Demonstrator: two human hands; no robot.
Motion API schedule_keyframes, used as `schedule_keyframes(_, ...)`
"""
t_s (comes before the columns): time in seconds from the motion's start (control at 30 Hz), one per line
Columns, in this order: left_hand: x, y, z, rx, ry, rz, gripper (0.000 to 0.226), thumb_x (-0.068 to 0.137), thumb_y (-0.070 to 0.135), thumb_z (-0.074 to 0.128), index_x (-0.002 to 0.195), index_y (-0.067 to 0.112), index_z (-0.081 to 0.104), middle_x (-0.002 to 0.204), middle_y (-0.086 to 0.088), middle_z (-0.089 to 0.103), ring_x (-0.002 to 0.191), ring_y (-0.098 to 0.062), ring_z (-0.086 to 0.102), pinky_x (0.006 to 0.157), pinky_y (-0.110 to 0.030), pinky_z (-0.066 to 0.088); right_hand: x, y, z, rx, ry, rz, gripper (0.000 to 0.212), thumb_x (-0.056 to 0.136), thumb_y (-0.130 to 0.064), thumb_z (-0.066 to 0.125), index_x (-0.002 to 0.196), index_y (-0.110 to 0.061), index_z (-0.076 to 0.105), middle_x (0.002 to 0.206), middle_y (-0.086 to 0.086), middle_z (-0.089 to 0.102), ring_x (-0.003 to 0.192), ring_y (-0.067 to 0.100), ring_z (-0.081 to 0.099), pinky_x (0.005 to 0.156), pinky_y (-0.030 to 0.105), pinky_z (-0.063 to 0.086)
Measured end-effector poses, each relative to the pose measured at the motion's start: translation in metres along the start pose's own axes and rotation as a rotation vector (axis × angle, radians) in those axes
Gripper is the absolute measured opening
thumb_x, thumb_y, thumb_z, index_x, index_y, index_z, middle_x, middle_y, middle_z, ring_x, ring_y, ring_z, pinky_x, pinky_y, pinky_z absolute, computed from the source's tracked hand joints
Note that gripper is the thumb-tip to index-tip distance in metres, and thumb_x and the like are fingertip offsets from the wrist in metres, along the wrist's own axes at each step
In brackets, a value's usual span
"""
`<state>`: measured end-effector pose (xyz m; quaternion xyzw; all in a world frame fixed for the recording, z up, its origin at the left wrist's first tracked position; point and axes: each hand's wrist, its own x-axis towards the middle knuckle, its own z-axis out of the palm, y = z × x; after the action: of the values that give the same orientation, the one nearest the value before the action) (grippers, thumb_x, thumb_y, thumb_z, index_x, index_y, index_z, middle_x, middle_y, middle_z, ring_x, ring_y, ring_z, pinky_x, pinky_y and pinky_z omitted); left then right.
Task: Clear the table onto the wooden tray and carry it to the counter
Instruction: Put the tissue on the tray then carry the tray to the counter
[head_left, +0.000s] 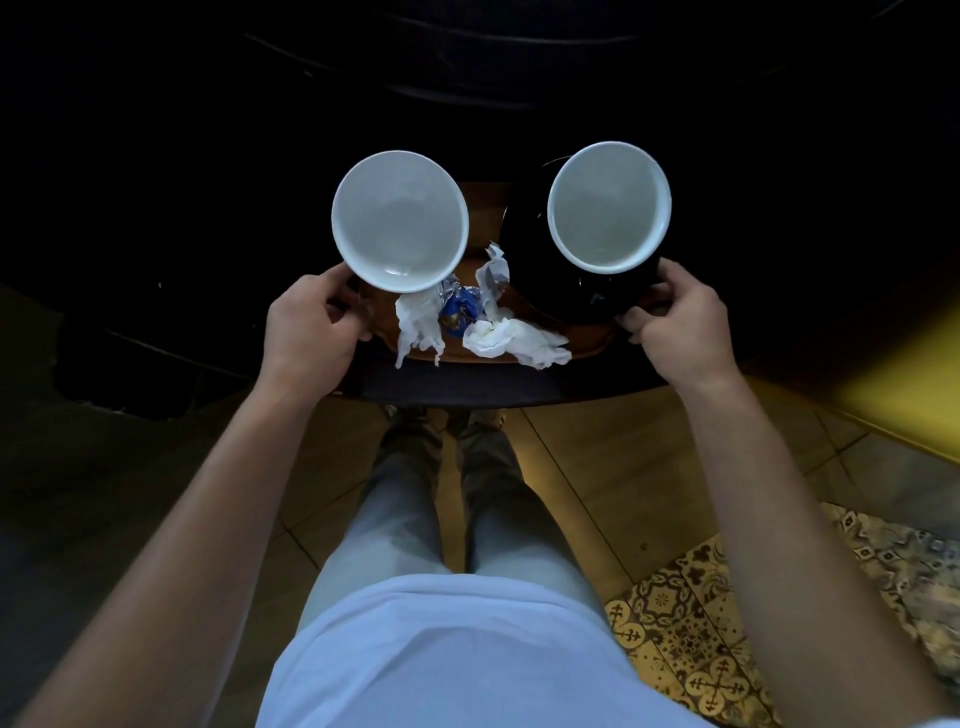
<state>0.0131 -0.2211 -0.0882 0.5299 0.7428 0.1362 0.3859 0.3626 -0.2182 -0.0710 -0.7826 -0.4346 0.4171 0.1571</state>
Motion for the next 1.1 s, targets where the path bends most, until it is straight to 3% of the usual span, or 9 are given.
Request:
schedule_keyframes(0.1, -0.002, -0.001, 0.004, -0.114, -0.008, -0.009, 0.046, 0.099, 0.009, 0.066, 0.144, 0.017, 0.06, 0.101, -0.008, 0.068, 0.076, -0.018, 0.074, 0.072, -0.029, 0.059, 0.005, 0.0, -0.004, 0.113, -0.053, 0.02, 0.029, 0.088, -0.009, 0.077, 0.111, -0.024, 0.067, 0.097, -0.002, 0.071, 0.09, 0.02, 0.07, 0.072, 0.032, 0.06)
schedule_keyframes(0.2, 0.0, 0.0, 0.002, -0.192, -0.019, -0.035, 0.047, 0.101, 0.005, 0.062, 0.146, 0.017, 0.058, 0.105, -0.003, 0.069, 0.08, -0.012, 0.074, 0.064, -0.022, 0.059, 0.005, 0.004, -0.003, 0.202, -0.081, 0.003, 0.026, 0.089, -0.007, 0.076, 0.109, -0.023, 0.069, 0.095, -0.003, 0.072, 0.093, 0.019, 0.071, 0.071, 0.028, 0.059)
schedule_keyframes(0.33, -0.001, -0.001, 0.001, -0.37, -0.057, -0.061, 0.047, 0.101, 0.001, 0.06, 0.146, 0.013, 0.058, 0.108, -0.002, 0.066, 0.097, -0.017, 0.071, 0.07, -0.027, 0.064, 0.001, 0.016, -0.004, 0.313, -0.127, -0.006, 0.038, 0.089, 0.0, 0.073, 0.119, -0.024, 0.07, 0.111, -0.003, 0.075, 0.11, 0.017, 0.07, 0.09, 0.036, 0.059)
schedule_keyframes(0.47, -0.002, -0.005, 0.003, -0.481, -0.08, -0.094, 0.049, 0.1, -0.001, 0.061, 0.147, 0.013, 0.056, 0.12, -0.01, 0.064, 0.107, -0.02, 0.069, 0.076, -0.027, 0.064, -0.003, 0.02, -0.007, 0.436, -0.186, 0.001, 0.05, 0.09, 0.01, 0.066, 0.135, -0.011, 0.061, 0.119, 0.003, 0.071, 0.116, 0.021, 0.068, 0.09, 0.039, 0.061)
schedule_keyframes(0.67, -0.003, -0.009, 0.003, -0.533, -0.108, -0.102, 0.053, 0.101, -0.001, 0.06, 0.15, 0.015, 0.053, 0.13, -0.011, 0.061, 0.115, -0.022, 0.067, 0.086, -0.035, 0.064, -0.011, 0.022, 0.003, 0.655, -0.251, 0.073, 0.063, 0.092, 0.014, 0.059, 0.147, -0.014, 0.048, 0.134, 0.014, 0.065, 0.125, 0.026, 0.064, 0.091, 0.046, 0.06)
schedule_keyframes(0.87, -0.004, -0.015, 0.004, -0.601, -0.115, -0.093, 0.051, 0.1, -0.001, 0.061, 0.149, 0.013, 0.055, 0.133, -0.012, 0.064, 0.117, -0.025, 0.068, 0.078, -0.03, 0.064, -0.011, 0.025, 0.009, 0.74, -0.25, 0.065, 0.063, 0.093, 0.016, 0.054, 0.148, -0.015, 0.047, 0.135, 0.016, 0.063, 0.127, 0.032, 0.061, 0.09, 0.043, 0.06)
schedule_keyframes(1.1, -0.001, -0.012, -0.008, -0.698, -0.103, -0.048, 0.049, 0.098, -0.002, 0.062, 0.146, 0.007, 0.057, 0.132, -0.019, 0.065, 0.112, -0.029, 0.069, 0.073, -0.026, 0.063, -0.01, 0.009, 0.001, 0.806, -0.266, 0.028, 0.067, 0.088, 0.01, 0.059, 0.15, -0.013, 0.044, 0.134, 0.019, 0.062, 0.127, 0.037, 0.061, 0.097, 0.053, 0.057)
